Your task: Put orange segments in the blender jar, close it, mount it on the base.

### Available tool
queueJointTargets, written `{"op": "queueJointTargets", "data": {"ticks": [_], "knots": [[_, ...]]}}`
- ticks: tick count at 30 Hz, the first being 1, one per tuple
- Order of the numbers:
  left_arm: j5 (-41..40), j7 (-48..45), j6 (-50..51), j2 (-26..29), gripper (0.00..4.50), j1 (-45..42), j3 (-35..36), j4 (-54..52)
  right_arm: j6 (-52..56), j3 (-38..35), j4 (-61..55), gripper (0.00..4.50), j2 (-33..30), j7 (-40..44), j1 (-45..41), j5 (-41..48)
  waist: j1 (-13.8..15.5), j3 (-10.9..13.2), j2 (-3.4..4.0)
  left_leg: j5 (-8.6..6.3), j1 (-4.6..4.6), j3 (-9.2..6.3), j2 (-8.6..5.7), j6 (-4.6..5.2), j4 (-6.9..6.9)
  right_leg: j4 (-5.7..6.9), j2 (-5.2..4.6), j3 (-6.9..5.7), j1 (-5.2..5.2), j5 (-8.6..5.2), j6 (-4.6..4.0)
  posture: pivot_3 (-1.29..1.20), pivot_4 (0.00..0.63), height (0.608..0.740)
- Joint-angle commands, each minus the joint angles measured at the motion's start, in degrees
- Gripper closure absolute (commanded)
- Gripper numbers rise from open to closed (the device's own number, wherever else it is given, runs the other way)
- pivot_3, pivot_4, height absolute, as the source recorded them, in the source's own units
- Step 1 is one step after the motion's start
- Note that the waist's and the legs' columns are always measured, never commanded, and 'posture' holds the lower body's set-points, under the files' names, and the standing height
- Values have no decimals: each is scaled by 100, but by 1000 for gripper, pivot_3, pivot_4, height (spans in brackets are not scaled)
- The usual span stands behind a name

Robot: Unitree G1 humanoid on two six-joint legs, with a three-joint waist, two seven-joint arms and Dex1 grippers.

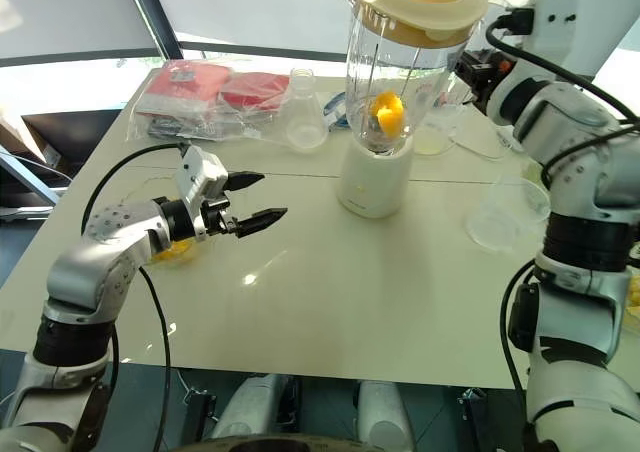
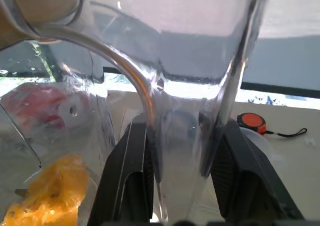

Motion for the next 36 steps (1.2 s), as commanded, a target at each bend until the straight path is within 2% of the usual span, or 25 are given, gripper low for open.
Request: {"op": "queueJointTargets", "data": {"ticks": [1,5,12,19,27,32,36], "knots": [[232,211,-133,130,303,120,-117,-300,-701,74,578,3477,-97,410,-477,-371,3,1,1,0,0,0,0,0,-3,-2,0,0,0,0,0,0,150,740],[339,321,-232,154,303,378,-237,-412,-898,281,1216,3477,-213,798,-645,-694,-5,4,6,0,0,1,0,0,-6,-4,0,-1,0,0,0,0,150,740],[304,502,-178,59,303,524,-322,-552,-742,200,1105,3477,-283,1051,-550,-829,-2,4,6,1,6,-1,1,-2,-3,4,-5,0,2,0,-3,0,150,740],[99,618,317,43,303,201,-307,-863,-476,64,723,3477,-257,1039,-302,-834,-4,4,6,2,8,-6,2,-4,-3,13,-6,1,1,1,-4,0,150,740],[-249,945,1305,-47,303,-521,-342,-1225,-743,160,1082,3477,-79,1014,-250,-1063,2,5,7,2,3,-4,-2,-4,-3,2,-5,0,2,2,-2,0,150,740],[-281,1044,1343,-7,303,-393,-351,-1328,-622,297,1231,3477,-40,991,-315,-1219,0,4,7,2,6,-4,-2,-5,-2,4,-2,-1,4,2,-1,0,150,740],[-219,1077,1188,11,303,-245,-390,-1272,-350,372,969,3477,-4,623,-212,-1433,12,4,6,4,15,-6,-2,-8,3,12,-2,-1,14,1,-3,0,150,740]]}}
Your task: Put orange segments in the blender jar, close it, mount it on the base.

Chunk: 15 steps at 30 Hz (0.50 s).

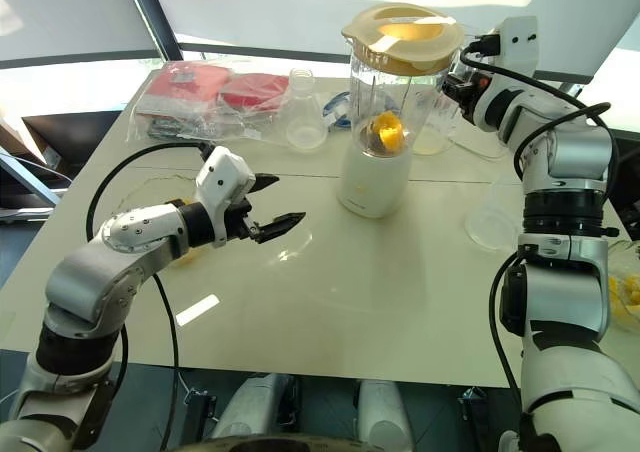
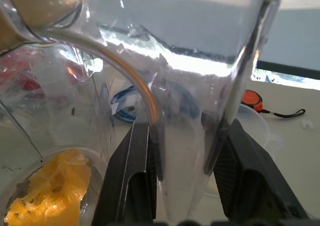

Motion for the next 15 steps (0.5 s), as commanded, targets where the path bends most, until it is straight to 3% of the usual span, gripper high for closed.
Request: {"op": "queueJointTargets", "data": {"ticks": [1,15], "knots": [[31,35,-203,39,303,34,22,-133,182,78,-273,3477,7,-344,20,-294,7,0,0,1,1,-1,0,-2,1,1,0,0,1,0,0,0,150,740],[-99,10,-38,140,303,-242,-34,-144,873,-203,-1063,3477,514,-1056,463,-211,-15,-2,-3,6,30,-2,1,-9,3,22,6,2,18,3,-7,0,150,740]]}}
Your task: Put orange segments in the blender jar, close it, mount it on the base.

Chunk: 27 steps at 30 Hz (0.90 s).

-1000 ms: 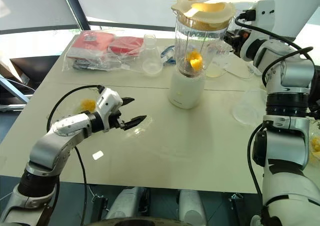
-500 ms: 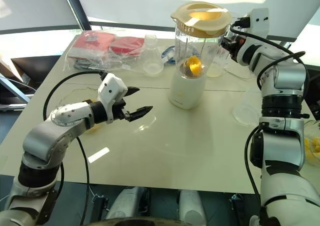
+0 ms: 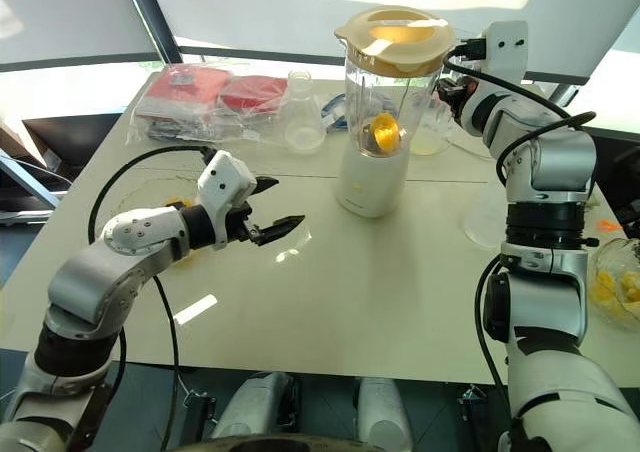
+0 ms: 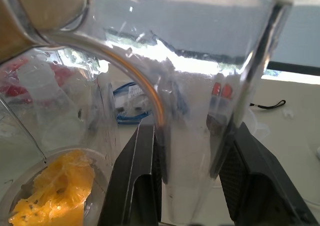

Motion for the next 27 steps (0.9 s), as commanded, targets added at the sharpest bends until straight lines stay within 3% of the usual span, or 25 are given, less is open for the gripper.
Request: {"op": "queueJointTargets", "data": {"ticks": [1,19,23,26,27], "knots": [[-88,-13,22,48,303,-80,74,-172,73,-17,47,3477,37,-52,162,-92,-2,0,0,0,2,0,0,0,0,0,0,0,2,0,0,0,150,740],[208,-76,-1262,-129,303,624,-61,451,45,-21,-304,3477,101,74,500,-50,7,-2,-3,0,15,0,1,1,-1,-1,-1,0,15,-1,-2,0,150,740],[283,-97,-1453,-138,243,663,-80,571,-57,22,-379,1684,73,58,556,-140,-1,0,-2,0,12,1,3,1,-2,-4,-1,0,14,-4,-7,0,150,740],[324,-110,-1562,-173,243,683,-81,638,-88,37,-382,93,37,6,545,-214,-1,4,6,0,0,5,2,1,-2,-3,-2,3,-1,-1,-2,0,150,740],[344,-108,-1609,-188,243,687,-80,664,-91,41,-394,35,16,4,546,-228,0,4,6,0,-8,5,2,1,-2,-2,-1,3,-10,-1,-1,0,150,740]]}}
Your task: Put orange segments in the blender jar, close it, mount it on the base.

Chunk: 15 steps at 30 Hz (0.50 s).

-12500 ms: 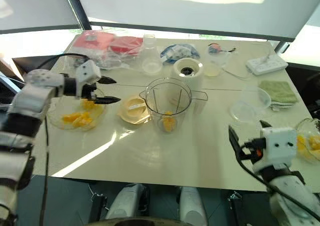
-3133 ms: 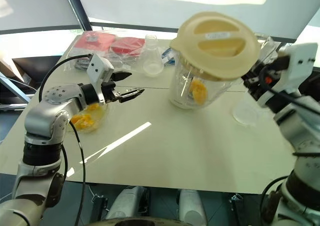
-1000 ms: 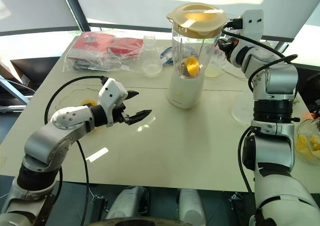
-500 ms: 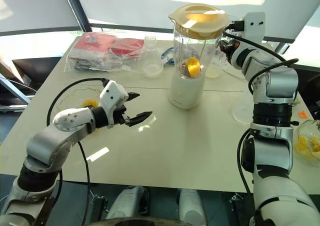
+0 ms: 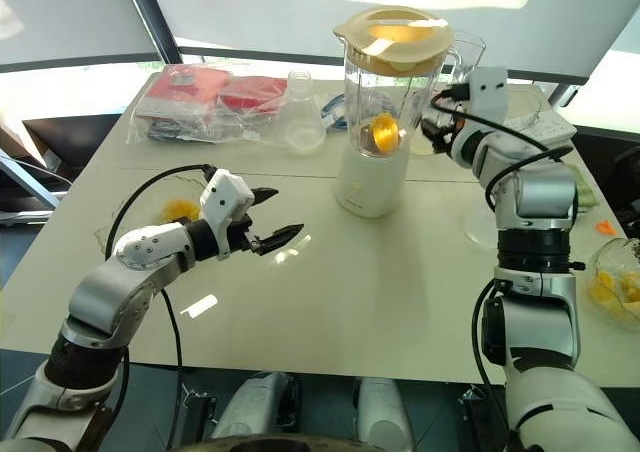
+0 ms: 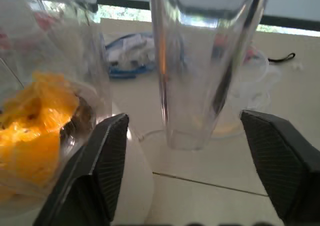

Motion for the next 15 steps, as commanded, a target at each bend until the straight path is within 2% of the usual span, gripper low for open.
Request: {"op": "queueJointTargets", "data": {"ticks": [1,9,15], "knots": [[90,2,-277,-47,243,-18,61,-21,-88,-100,-297,35,-151,-38,-181,-105,1,0,0,0,-1,-2,0,0,0,0,1,-1,0,0,1,0,150,740],[152,-3,-400,-125,243,-6,92,79,585,-301,-1274,35,-454,-43,105,-37,12,0,0,0,-7,-3,1,1,-4,-9,0,-4,-2,1,2,0,150,740],[117,-9,-439,-188,243,-14,158,151,1657,-643,-2892,35,-993,348,893,375,24,0,0,-2,-17,-9,0,4,-3,-19,-2,-9,-2,0,1,0,150,740]]}}
